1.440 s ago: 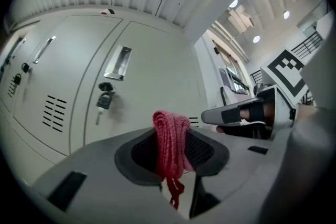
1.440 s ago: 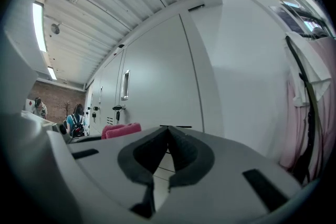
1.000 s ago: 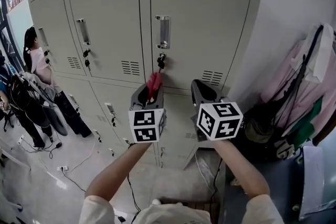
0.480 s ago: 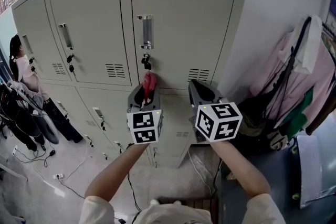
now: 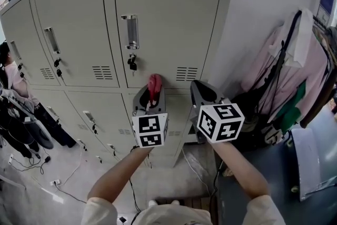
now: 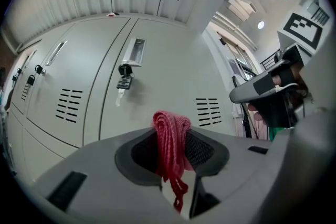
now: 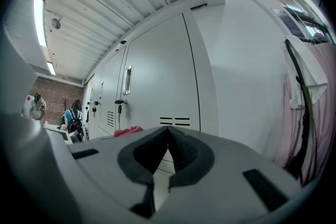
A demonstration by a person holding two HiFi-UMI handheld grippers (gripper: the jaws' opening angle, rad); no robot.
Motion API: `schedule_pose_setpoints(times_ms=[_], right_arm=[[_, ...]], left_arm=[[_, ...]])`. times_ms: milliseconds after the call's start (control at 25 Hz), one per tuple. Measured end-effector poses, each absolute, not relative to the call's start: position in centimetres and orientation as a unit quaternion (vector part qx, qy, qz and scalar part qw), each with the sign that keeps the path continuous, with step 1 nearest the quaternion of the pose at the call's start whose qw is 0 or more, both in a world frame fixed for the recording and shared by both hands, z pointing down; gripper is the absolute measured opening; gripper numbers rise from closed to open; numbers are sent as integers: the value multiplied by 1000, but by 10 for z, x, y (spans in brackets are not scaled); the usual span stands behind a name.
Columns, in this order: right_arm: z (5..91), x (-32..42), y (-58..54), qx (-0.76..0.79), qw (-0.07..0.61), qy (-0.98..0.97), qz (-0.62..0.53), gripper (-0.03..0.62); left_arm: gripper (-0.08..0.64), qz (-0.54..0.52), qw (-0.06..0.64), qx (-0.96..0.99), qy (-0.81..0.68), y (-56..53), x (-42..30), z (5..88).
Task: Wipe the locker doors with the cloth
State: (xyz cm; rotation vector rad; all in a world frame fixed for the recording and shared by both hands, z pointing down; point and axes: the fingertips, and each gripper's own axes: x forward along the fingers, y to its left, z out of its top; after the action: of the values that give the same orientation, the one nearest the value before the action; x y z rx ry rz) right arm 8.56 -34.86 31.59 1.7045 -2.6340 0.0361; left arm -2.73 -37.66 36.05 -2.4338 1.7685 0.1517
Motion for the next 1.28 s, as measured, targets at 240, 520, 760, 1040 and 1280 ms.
schedule_pose_setpoints(times_ms=[240, 520, 760, 1040, 1280], right_arm=[[316, 103, -344, 559, 1, -829, 12, 2], [321, 131, -341, 580, -1, -815, 18, 2], [325, 147, -338, 592, -4, -806, 23, 2], [327, 157, -332, 598, -29, -800, 21, 2], [308, 171, -305, 607, -103, -788, -19, 2]], left_arm=[[124, 52, 52, -830, 552, -374, 16, 366], [124, 53, 42, -853, 518, -373, 58, 368], [124, 38, 43, -872, 486, -371, 92, 368], [124, 53, 18, -888, 457, -361, 107, 358], [123, 103, 58, -892, 436, -308, 84, 315]])
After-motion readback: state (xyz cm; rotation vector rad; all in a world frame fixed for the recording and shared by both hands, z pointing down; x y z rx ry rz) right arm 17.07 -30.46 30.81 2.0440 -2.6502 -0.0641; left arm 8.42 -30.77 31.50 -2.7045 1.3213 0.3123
